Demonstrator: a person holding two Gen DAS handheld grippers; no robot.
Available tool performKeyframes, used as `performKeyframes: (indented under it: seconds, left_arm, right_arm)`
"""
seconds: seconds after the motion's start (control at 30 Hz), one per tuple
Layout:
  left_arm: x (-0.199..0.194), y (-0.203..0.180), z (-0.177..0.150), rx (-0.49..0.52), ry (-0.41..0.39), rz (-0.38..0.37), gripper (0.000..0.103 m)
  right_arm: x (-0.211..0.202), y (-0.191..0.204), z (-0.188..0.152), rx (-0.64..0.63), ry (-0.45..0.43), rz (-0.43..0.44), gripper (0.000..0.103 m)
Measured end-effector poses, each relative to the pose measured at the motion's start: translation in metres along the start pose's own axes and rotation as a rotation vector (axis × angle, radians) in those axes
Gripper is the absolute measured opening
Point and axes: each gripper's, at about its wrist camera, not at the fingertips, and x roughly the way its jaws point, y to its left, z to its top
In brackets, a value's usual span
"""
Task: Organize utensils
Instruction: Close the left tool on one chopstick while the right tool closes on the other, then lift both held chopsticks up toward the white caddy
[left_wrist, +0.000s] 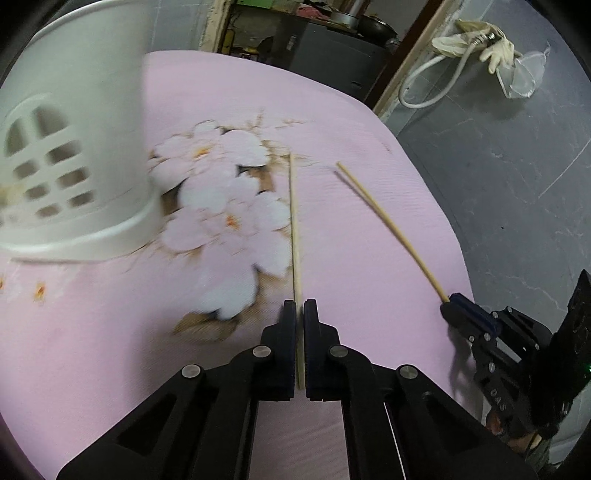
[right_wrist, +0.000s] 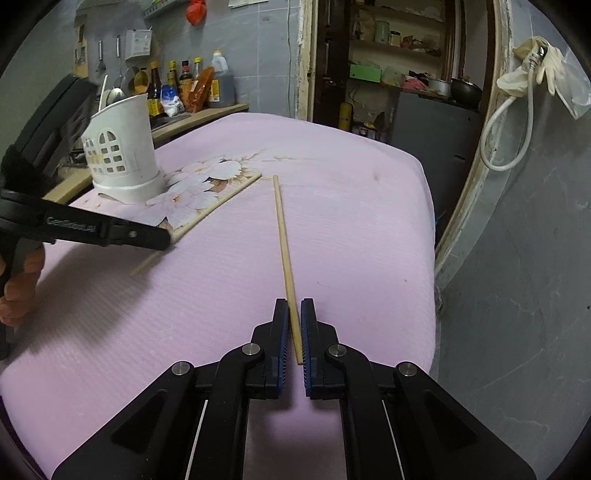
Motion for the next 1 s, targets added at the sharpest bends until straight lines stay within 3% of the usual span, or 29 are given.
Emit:
performKeyframes:
  seconds: [0.33,0.53,0.6,0.7,1.0]
  left_arm:
    - [-0.039,0.026,-0.032,-0.047,-0.039,0.012,0.001]
    - [-0.054,0.022,-0.046,0.0,-0.016,0.035,0.002]
    - [-0.055,0.02,-0.045,0.019,-0.003,0.053,0.002]
    - [-0.056,0.014,-0.044,0.066,0.004,0.078,0.003]
    - [-0.033,0.011,-0.014,0.094,0.045,0.071,0.005]
  right_arm:
    - [-0.003,0.006,-0.003,-0.007,0.024,0.048,0.004]
    - [0.0,0.013,0.006,-0.047,0.052,0.11,0.008]
    - [0.005,0.012,0.012,-0.05,0.062,0.131,0.011]
    - [0.017,0.011,0.025,-0.059,0.084,0.162,0.026]
    - [0.06,0.014,0.065,-0.088,0.17,0.274,0.027]
